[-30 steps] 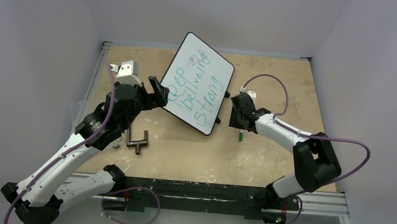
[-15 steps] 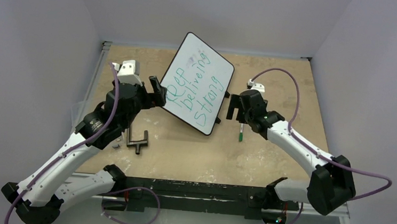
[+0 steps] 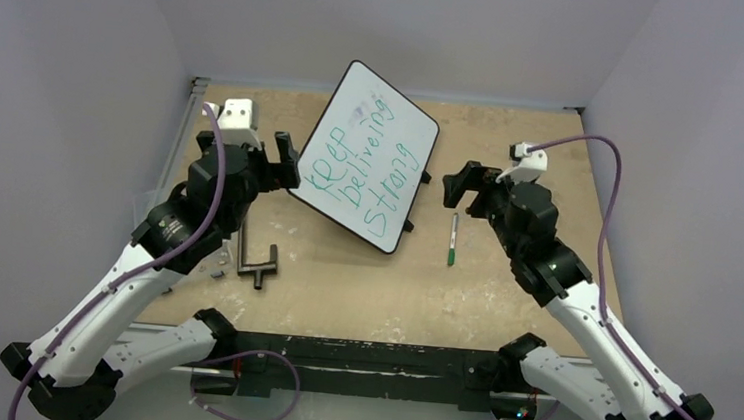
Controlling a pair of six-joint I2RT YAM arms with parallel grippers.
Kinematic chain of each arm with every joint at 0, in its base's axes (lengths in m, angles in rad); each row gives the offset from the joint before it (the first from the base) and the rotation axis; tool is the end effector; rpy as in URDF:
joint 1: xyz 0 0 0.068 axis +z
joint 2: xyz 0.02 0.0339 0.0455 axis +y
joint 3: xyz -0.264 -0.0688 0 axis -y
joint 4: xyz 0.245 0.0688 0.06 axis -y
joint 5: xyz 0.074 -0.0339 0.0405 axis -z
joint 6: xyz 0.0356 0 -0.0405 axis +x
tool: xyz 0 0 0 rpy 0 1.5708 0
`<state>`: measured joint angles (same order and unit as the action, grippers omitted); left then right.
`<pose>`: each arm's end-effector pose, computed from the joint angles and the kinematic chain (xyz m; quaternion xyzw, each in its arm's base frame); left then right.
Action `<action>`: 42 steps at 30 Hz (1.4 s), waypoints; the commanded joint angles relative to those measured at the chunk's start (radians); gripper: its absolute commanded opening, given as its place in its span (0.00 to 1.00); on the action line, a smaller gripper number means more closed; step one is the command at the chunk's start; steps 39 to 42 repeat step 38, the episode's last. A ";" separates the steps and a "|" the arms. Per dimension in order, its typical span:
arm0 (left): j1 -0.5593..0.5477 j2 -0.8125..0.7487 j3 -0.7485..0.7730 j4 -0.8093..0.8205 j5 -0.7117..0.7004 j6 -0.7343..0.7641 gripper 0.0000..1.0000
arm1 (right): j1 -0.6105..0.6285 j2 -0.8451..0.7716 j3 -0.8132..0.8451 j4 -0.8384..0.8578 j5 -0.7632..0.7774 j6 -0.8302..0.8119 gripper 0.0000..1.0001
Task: Write a sentence on the whiteboard
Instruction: Reset both arms
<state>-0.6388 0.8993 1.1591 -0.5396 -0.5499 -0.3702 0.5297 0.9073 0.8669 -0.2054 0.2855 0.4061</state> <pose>0.1535 -0.0908 0.4123 -0.0589 0.7837 -0.0900 0.6117 0.1859 0.0972 0.3452 0.0391 0.7844 0.1745 0.5940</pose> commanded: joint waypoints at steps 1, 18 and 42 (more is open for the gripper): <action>0.008 -0.029 0.052 -0.014 -0.080 0.091 1.00 | -0.005 -0.104 -0.033 0.090 -0.012 -0.030 0.99; 0.009 -0.068 -0.072 0.062 -0.153 0.304 1.00 | -0.005 -0.400 -0.178 0.071 -0.057 0.021 0.99; 0.010 -0.141 -0.176 0.114 -0.151 0.297 1.00 | -0.003 -0.420 -0.188 0.074 0.022 0.036 0.99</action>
